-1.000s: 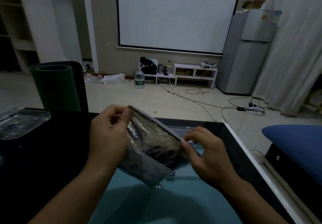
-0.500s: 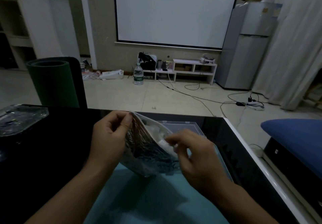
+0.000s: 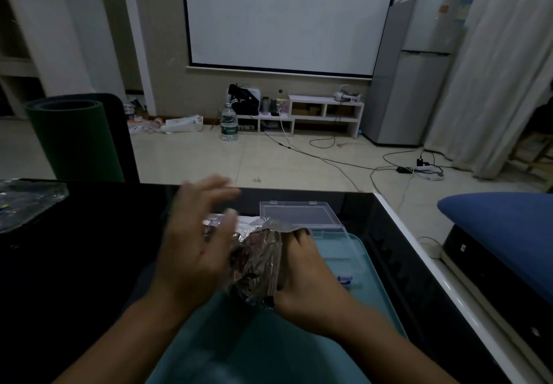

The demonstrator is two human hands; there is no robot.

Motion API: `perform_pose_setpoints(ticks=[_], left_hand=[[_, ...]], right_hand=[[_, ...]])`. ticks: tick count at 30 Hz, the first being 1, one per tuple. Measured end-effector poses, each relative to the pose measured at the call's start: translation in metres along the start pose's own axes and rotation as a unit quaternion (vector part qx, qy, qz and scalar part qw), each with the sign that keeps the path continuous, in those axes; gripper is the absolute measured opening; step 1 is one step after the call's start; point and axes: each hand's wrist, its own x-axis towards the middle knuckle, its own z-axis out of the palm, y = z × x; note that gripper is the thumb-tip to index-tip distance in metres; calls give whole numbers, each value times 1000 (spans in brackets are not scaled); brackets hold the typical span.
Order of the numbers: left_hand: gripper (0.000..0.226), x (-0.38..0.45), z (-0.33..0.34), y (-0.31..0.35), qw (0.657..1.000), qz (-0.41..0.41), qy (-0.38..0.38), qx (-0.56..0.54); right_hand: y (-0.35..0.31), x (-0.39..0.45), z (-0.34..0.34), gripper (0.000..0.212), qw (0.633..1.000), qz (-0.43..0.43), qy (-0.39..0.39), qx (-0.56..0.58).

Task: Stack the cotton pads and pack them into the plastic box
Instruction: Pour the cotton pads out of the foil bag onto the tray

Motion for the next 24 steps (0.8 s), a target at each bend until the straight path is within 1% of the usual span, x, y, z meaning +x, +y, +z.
perform_pose_setpoints(ticks=[1, 2, 3, 4, 5, 6, 7, 8, 9, 10, 11, 12, 14, 15, 16, 18, 19, 20, 24], left_hand=[[32, -2, -4, -8, 998, -48, 44, 7], [37, -4, -4, -22, 988, -132, 73, -17], [45, -7, -5, -28, 965, -242, 79, -68], [54, -9, 1, -40, 928, -345, 57, -125], [61, -12, 6, -44, 887, -427, 1, -175], [61, -18, 10, -50, 852, -469, -56, -226], [58, -22, 13, -53, 833, -481, -95, -256], [55, -25, 16, -52, 838, -464, -121, -260], [53, -24, 18, -45, 858, -441, -143, -223], [51, -21, 23, -39, 879, -416, -143, -186], [50, -19, 25, -32, 895, -391, -133, -167], [49, -19, 25, -29, 907, -365, -124, -167], [48, -18, 22, -21, 922, -335, -126, -149], [48, -18, 21, -19, 922, -336, -135, -140], [48, -17, 20, -20, 917, -349, -137, -133], [50, -17, 18, -19, 908, -373, -138, -129], [52, -18, 18, -18, 907, -374, -137, -133], [54, -19, 17, -17, 904, -381, -138, -137], [54, -21, 21, -17, 886, -410, -154, -152]], right_hand=[[3, 0, 1, 83, 1000, 7, 8, 6], [6, 0, 2, 84, 1000, 16, 12, 16], [8, 0, 2, 84, 999, 27, 15, 34], [9, 0, 3, 85, 997, 42, 15, 56], [8, 1, 4, 85, 994, 63, 18, 86], [8, 2, 4, 83, 988, 82, 24, 131], [9, 3, 5, 78, 978, 94, 30, 185], [10, 4, 6, 68, 965, 96, 35, 240], [11, 4, 4, 59, 953, 102, 33, 282], [13, 4, 4, 55, 940, 119, 36, 317], [16, 4, 4, 56, 925, 148, 39, 347], [22, 5, 4, 62, 908, 177, 42, 379], [29, 6, 5, 75, 871, 227, 28, 436], [30, 5, 5, 74, 856, 245, 18, 455], [32, 5, 5, 65, 844, 256, 13, 471], [32, 3, 3, 29, 830, 273, 16, 487], [31, 1, 3, 18, 825, 278, 10, 492], [31, 0, 3, 18, 822, 289, 2, 490], [23, -2, 3, 36, 798, 320, -42, 508]])
